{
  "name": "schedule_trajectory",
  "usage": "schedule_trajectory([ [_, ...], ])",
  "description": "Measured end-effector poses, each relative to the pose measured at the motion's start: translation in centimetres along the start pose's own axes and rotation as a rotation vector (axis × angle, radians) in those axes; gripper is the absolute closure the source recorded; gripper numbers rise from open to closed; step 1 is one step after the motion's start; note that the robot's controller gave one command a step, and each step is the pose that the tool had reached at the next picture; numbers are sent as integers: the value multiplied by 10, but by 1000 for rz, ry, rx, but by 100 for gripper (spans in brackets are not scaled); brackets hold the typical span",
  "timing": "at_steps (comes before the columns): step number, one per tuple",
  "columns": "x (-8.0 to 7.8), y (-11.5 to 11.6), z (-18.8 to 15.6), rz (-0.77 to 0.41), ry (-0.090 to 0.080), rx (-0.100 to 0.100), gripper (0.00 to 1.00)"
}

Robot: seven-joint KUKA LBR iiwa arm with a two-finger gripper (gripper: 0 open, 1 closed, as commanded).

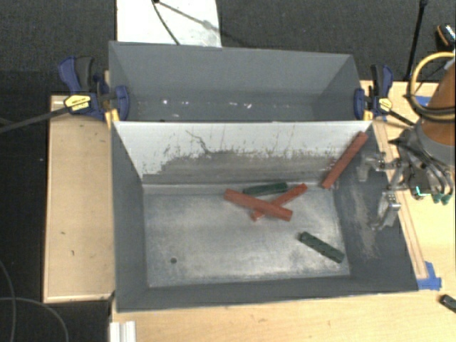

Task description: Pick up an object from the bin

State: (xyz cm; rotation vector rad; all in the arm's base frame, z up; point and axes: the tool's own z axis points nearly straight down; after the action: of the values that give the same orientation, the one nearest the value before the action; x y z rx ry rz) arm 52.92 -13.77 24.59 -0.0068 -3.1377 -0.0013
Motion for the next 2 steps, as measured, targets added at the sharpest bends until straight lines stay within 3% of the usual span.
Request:
schedule_trajectory([
  [1,21,-3,178,411,1,-2,0],
  [2,44,24,145,486,-2,-2,0],
])
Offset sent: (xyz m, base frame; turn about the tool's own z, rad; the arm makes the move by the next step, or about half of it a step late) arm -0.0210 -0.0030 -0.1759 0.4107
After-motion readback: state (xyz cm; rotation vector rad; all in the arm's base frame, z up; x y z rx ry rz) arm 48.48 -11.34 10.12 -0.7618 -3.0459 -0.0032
